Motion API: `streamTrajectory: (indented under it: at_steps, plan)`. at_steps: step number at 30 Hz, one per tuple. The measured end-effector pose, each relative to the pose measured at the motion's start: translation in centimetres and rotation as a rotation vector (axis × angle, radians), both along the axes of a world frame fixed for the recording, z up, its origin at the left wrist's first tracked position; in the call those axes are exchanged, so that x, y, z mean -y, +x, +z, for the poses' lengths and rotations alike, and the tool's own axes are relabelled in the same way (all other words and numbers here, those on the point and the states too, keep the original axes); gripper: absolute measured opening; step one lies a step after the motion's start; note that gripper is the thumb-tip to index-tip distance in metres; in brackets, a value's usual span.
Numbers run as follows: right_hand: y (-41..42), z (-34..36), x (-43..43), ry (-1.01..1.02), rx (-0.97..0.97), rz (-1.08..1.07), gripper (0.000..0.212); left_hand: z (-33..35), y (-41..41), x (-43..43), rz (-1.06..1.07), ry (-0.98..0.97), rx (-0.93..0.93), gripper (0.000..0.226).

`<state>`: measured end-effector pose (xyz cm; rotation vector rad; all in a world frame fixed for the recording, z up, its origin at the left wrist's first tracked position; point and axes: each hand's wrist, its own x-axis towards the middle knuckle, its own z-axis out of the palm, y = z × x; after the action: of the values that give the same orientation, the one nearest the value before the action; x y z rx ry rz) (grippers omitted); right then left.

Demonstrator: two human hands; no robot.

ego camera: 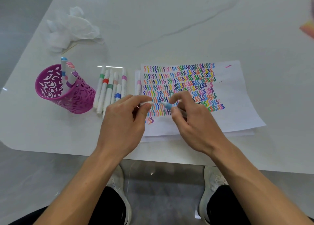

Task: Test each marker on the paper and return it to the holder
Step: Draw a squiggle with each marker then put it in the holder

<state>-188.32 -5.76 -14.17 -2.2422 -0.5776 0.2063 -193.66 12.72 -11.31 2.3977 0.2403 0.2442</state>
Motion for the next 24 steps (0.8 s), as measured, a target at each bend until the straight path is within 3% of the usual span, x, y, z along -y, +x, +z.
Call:
streamTrajectory:
  at_steps: [5,9,12,16,22,24]
  plan:
    - [0.3,0.4,0.3,0.221,-0.101,-0.041,0.036,0.0,0.2,-0.9,0.098,0.004,0.009,0.022]
    - [0.3,0.2,0.1,0.303,-0.136,-0.071,0.025,-0.4,-0.1,-0.9,0.108,0.026,-0.037,0.022]
    - [0.4,0.3,0.1,0.352,-0.240,-0.068,0.032,-0.6,-0.1,-0.9,0.068,0.063,-0.078,0.022]
    - [0.3,0.1,0.0,0.267,-0.176,-0.051,0.027,-1.2,-0.2,-1.0,-0.002,0.155,-0.179,0.023]
    - [-0.7,-0.5,-0.7,0.227,-0.163,-0.033,0.008,-1.8,-0.4,-0.7,-0.029,0.208,-0.185,0.026]
    - [-0.9,-0.5,-0.9,0.243,-0.179,-0.031,0.011,-1.9,-0.5,-0.6,-0.029,0.229,-0.187,0.026]
